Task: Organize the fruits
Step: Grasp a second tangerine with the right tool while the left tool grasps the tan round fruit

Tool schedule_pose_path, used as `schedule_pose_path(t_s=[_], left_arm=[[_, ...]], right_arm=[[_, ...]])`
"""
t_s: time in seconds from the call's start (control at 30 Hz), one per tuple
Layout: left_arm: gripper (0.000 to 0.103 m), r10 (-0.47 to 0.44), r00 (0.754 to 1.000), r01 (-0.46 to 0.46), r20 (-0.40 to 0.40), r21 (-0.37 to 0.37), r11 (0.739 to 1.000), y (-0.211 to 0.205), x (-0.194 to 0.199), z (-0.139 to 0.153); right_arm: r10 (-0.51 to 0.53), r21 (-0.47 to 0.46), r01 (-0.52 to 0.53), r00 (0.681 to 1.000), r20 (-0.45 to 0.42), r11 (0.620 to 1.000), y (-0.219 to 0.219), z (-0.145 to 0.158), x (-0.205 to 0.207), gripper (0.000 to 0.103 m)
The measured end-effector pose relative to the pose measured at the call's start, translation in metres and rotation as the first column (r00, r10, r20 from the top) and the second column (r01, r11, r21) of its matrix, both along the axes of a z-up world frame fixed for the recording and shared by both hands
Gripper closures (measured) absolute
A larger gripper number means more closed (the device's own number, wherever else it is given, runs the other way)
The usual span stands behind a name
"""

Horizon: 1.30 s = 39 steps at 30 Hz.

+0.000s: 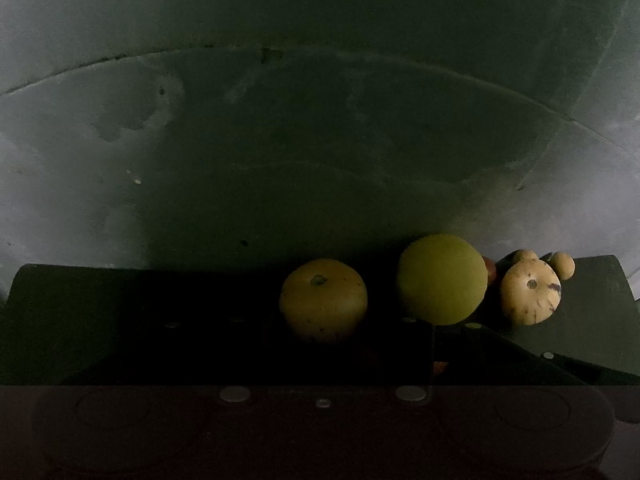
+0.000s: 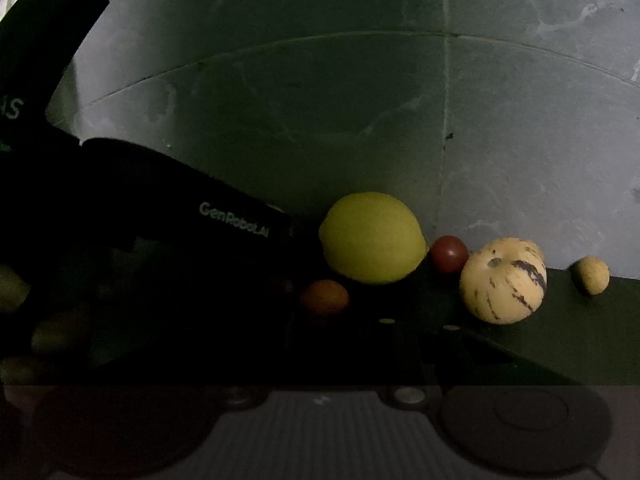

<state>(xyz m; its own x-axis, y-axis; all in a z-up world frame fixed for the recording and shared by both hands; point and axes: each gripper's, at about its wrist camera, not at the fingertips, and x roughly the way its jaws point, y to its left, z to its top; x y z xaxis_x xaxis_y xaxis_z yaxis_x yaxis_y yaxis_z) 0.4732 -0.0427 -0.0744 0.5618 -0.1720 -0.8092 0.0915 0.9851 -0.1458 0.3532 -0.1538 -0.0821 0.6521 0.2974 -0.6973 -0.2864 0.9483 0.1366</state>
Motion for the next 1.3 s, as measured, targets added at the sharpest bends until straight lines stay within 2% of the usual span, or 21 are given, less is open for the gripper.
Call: schedule_pose_path(t_s=[0.53,0.9,1.3], left_arm=[[0.056,0.021,1.000,-0.021,0.022,-0.020,1.000,0.003,-0.026,0.007],[0.056,0.026,0.999,-0.025,0.046,-0.026,0.999,0.018,-0.052,0.025],[0.056,-0.022,0.997,0.024,0.074,-0.029,0.999,0.029,-0.097,0.045]], right_arm=[[-0.030,-0.006,0.030,0.999,0.028,1.000,-0.001,-0.004,-0.023,0.073],[-0.054,-0.003,0.054,0.997,0.057,0.999,-0.005,0.011,-0.043,0.073],[-0.084,-0.017,0.086,0.992,0.098,0.996,-0.003,0.033,-0.076,0.073]])
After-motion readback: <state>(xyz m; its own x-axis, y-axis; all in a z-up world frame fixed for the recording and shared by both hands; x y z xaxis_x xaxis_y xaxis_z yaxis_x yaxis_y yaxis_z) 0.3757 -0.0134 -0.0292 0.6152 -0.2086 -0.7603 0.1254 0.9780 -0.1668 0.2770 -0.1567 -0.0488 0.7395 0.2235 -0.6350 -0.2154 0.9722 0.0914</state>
